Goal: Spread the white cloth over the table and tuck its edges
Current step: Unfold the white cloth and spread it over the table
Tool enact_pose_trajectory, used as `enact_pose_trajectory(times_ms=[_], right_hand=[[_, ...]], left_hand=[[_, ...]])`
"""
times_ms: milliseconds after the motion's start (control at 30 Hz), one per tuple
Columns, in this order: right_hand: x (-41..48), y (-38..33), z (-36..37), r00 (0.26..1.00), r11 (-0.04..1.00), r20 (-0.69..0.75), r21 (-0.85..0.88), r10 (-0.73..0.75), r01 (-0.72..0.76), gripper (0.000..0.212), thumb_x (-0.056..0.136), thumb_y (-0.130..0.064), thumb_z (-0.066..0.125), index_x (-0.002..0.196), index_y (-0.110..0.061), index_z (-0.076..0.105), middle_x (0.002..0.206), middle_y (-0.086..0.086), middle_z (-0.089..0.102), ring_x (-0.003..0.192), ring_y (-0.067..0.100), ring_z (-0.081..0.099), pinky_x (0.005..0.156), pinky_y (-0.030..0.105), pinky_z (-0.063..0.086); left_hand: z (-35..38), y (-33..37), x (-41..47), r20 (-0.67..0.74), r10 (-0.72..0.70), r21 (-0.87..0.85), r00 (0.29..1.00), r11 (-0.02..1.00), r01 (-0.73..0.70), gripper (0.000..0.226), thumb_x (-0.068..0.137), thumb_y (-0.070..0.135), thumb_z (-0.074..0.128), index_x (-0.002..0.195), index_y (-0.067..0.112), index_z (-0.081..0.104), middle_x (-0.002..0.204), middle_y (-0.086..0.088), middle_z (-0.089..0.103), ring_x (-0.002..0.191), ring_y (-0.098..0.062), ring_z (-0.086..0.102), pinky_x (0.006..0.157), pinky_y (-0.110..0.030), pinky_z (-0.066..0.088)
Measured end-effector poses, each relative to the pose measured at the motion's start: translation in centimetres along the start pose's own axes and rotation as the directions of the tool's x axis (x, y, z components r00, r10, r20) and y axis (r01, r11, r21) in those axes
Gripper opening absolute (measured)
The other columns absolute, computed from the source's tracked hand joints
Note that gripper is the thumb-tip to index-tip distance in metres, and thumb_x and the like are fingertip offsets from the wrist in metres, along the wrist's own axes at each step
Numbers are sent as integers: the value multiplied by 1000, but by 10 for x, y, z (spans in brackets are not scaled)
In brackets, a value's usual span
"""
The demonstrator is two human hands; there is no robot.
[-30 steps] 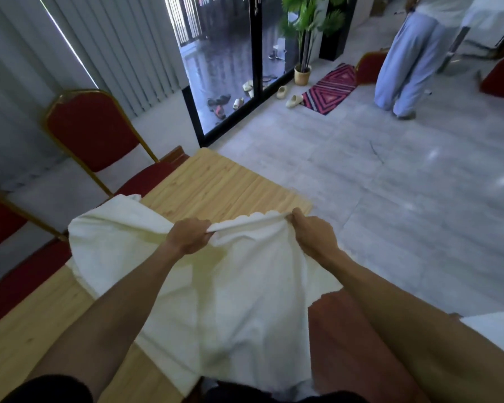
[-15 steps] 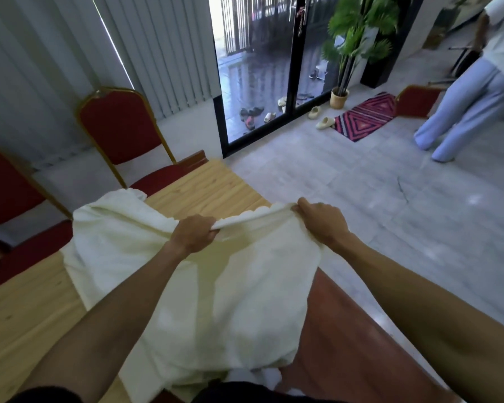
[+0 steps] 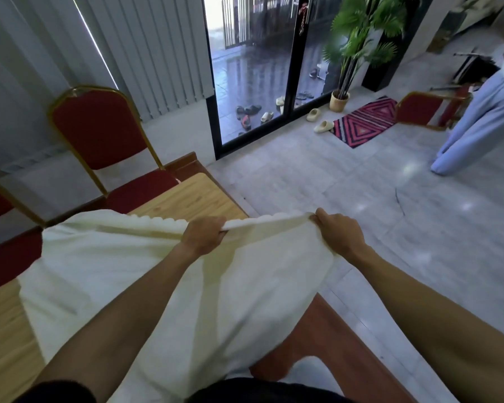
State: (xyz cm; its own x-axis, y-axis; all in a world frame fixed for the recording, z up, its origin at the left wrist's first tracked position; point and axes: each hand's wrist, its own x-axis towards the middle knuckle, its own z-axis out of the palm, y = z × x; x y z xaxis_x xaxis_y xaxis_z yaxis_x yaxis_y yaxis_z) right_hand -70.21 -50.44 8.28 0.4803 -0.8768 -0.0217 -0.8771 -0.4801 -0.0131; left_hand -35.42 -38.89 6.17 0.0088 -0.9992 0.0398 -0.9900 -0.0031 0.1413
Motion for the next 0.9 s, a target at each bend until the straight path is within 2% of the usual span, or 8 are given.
enact_pose_trajectory(times_ms=[100, 233, 367, 467, 567, 700, 800, 900], right_hand=[[19, 18, 5, 1000, 1000, 23, 8, 11, -12, 26, 108, -38, 30, 113, -18, 46, 65, -1, 43, 60, 27, 54, 55, 33, 38], [44, 45, 12, 1000, 1000, 29, 24, -12, 11, 29, 109, -41, 28, 112, -19, 45, 65, -2, 42, 61, 28, 54, 56, 34, 39], [84, 82, 19, 998, 998, 43, 43, -40, 38, 27, 109, -42, 29, 112, -19, 45, 65, -2, 41, 63, 30, 57, 57, 36, 44], [116, 112, 25, 997, 995, 35, 66, -74, 72, 28, 110, -43, 29, 109, -18, 44, 65, 0, 43, 61, 32, 57, 57, 37, 46], [148, 142, 31, 993, 989, 13, 94, -116, 114, 29, 110, -44, 31, 106, -18, 44, 64, 1, 44, 57, 30, 51, 55, 35, 40], [184, 176, 45, 987, 985, 55, 100, -149, 143, 31, 109, -44, 33, 103, -17, 46, 61, 2, 46, 53, 32, 53, 52, 34, 39], [199, 189, 66, 956, 974, 198, 114, -217, 197, 27, 109, -43, 32, 105, -20, 46, 79, 9, 61, 66, 33, 58, 59, 37, 42], [209, 194, 82, 894, 964, 368, 172, -255, 204, 38, 107, -51, 36, 131, -27, 53, 120, 13, 66, 107, 35, 62, 80, 42, 48]], left_hand=[[-1, 7, 30, 13, -13, 9, 1000, 1000, 13, 20, 97, 32, 52, 94, 14, 61, 88, -9, 70, 77, -35, 65, 61, -38, 46], [0, 17, 63, 11, -29, 16, 1000, 999, 29, 19, 98, 29, 53, 99, 14, 63, 91, -9, 71, 81, -34, 66, 61, -35, 39], [5, 34, 98, 24, -84, 12, 996, 996, 84, 18, 97, 30, 51, 95, 15, 61, 85, -6, 70, 74, -32, 66, 61, -40, 51], [14, 50, 124, 40, -135, 40, 990, 990, 133, 15, 97, 28, 50, 90, 14, 54, 78, -6, 67, 67, -31, 63, 60, -43, 53], [22, 68, 154, 48, -162, 44, 986, 986, 160, 15, 96, 29, 51, 92, 15, 52, 82, -5, 67, 70, -32, 64, 59, -40, 50], [38, 90, 181, 26, -210, 12, 977, 978, 209, 18, 93, 30, 55, 88, 13, 54, 84, -8, 67, 75, -35, 63, 59, -40, 42], [61, 99, 177, 66, -234, 33, 970, 972, 232, 30, 94, 43, 54, 95, 14, 59, 91, -8, 66, 81, -32, 62, 69, -42, 46], [82, 97, 156, 138, -303, 50, 943, 953, 299, 58, 91, 61, 48, 128, 17, 59, 120, -5, 63, 109, -28, 60, 93, -41, 46]])
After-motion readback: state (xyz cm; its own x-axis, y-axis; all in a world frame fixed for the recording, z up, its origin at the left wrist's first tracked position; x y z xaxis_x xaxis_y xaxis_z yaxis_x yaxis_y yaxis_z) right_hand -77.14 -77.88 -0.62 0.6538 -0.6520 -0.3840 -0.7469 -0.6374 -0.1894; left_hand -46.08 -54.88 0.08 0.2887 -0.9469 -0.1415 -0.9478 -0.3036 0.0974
